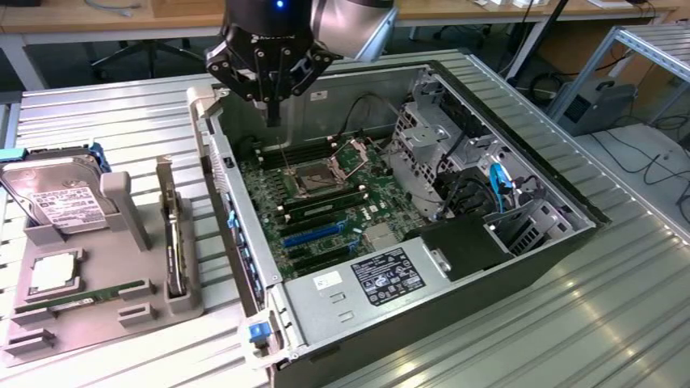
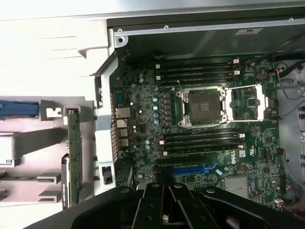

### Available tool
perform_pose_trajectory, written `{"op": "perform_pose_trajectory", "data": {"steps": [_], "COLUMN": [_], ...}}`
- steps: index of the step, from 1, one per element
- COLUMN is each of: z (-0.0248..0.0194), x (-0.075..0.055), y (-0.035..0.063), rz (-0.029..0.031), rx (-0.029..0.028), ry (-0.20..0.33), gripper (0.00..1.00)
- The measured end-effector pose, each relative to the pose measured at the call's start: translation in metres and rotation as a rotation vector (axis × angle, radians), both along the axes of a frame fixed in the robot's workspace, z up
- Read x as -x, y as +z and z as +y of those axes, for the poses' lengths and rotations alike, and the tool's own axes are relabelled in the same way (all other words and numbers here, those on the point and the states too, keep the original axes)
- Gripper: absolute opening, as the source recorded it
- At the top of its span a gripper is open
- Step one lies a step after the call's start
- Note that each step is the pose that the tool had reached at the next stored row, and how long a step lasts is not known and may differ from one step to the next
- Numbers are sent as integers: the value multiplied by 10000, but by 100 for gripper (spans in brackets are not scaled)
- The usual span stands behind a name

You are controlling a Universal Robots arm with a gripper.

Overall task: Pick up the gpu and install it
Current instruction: 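Reach for the gpu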

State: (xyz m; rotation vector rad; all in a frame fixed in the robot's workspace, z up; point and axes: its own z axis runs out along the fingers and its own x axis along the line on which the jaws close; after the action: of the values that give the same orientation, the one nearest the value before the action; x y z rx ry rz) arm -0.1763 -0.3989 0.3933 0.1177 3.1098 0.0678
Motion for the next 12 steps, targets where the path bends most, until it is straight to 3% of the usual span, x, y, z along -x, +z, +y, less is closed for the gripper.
{"op": "perform_pose_trajectory", "data": {"steps": [12], "z": [0], "x": [97], "y": [0], "rz": [0], "rx": [0], "ry": [-1], "gripper": [11]}}
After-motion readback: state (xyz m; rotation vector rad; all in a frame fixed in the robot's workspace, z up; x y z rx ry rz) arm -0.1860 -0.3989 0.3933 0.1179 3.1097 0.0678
